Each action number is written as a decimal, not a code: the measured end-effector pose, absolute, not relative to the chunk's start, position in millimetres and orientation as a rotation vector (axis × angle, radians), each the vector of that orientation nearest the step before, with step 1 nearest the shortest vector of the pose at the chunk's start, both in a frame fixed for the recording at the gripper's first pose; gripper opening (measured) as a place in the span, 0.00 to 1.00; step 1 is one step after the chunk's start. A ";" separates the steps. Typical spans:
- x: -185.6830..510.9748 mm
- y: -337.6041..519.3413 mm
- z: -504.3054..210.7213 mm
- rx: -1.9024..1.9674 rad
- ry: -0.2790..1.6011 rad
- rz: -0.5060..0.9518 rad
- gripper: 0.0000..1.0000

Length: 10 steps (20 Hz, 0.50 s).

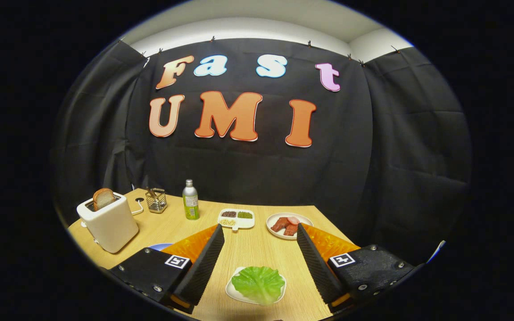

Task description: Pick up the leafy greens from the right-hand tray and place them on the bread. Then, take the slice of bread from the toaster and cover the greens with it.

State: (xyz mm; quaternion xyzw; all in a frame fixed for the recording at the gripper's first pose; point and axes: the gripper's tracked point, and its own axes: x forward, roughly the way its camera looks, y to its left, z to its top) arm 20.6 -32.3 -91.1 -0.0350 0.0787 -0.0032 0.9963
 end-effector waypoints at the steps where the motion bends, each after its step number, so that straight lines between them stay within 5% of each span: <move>1: 22.7 -32.7 -100.6 -0.069 0.175 0.000 0.98; 10: 48.8 -35.4 -186.8 -0.087 0.338 0.054 0.98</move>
